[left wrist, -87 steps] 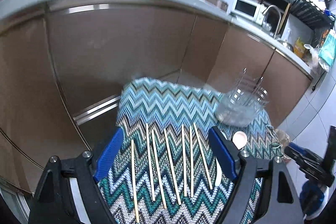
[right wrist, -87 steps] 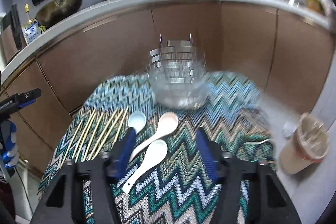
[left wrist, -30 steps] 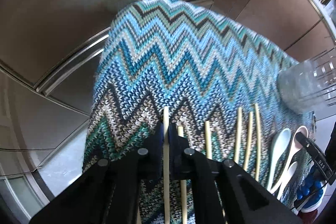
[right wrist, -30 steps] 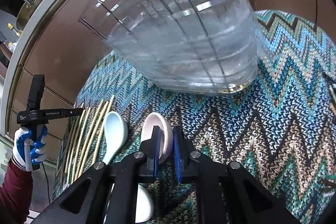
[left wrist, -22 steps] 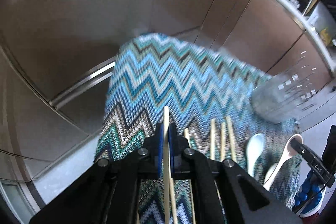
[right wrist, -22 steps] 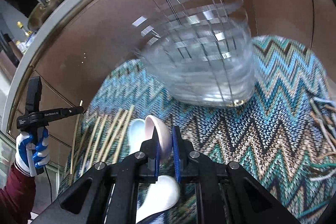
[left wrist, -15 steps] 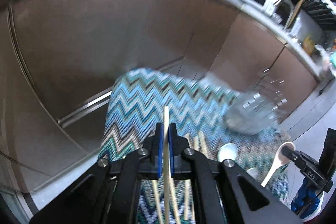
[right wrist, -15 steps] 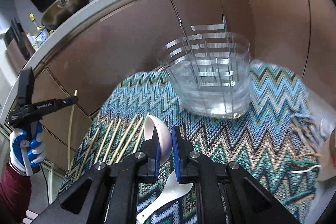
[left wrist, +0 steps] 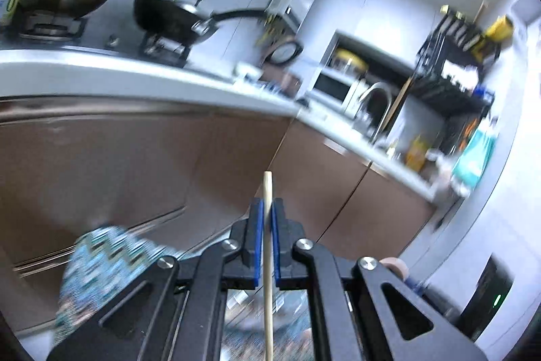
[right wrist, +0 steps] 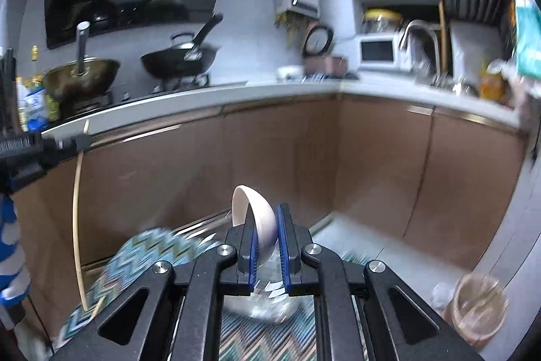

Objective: Organize utensils
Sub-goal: 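Lift the spoon into the wire holder with the right tool while the left tool drops the chopstick in, then withdraw both open tools from the holder back over the utensils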

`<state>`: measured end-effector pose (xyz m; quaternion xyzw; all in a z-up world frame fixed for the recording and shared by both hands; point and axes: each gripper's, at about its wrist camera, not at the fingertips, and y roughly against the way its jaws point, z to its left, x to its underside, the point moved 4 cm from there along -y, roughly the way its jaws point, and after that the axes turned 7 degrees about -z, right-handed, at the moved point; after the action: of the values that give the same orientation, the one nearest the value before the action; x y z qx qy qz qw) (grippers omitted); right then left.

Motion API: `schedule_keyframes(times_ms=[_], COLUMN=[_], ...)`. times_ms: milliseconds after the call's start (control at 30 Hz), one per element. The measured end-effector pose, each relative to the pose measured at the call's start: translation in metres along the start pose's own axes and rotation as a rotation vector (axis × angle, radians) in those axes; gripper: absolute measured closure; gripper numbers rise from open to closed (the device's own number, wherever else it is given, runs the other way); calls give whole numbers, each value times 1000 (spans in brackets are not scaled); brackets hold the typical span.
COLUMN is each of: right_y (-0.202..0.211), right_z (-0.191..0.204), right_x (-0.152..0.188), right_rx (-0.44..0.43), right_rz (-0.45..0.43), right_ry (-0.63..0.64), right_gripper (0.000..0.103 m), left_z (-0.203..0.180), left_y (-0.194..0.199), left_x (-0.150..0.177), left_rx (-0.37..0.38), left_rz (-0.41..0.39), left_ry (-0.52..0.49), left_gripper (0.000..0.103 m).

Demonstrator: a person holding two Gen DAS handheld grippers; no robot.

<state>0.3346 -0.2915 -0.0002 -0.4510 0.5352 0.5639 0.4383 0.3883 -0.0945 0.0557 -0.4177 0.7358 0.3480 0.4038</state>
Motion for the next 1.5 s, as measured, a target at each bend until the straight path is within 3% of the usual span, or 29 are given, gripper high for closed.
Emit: schedule_keyframes(times_ms=[167, 433, 700, 767, 833, 967, 1167, 1500], right_y=[-37, -77, -92, -91, -87, -71, -23, 83], right_z=[-3, -12, -16, -15, -16, -19, -14, 3], right_x=[10, 49, 88, 89, 86, 71, 49, 27], right_rx=[88, 154, 91, 78, 77, 79, 70, 31], right_rz=[-41, -58, -2, 1, -9, -29, -53, -66], right_ry=[40, 40, -13, -14, -22, -31, -20, -31], right_gripper=[93, 92, 85, 75, 70, 69, 69, 69], left_z=[-15, -20, -15, -15, -15, -16, -13, -3], left_y=[-49, -115, -131, -128, -121, -96, -39, 91], left_x=[1, 53, 92, 97, 96, 87, 61, 22], left_rx=[-17, -147, -176, -177, -174, -168, -191, -204], left_rz=[-87, -177, -165, -153, -147, -154, -162, -145], left_ry=[36, -81, -143, -159, -169, -182, -219, -265], left_gripper=[99, 99, 96, 95, 93, 75, 67, 57])
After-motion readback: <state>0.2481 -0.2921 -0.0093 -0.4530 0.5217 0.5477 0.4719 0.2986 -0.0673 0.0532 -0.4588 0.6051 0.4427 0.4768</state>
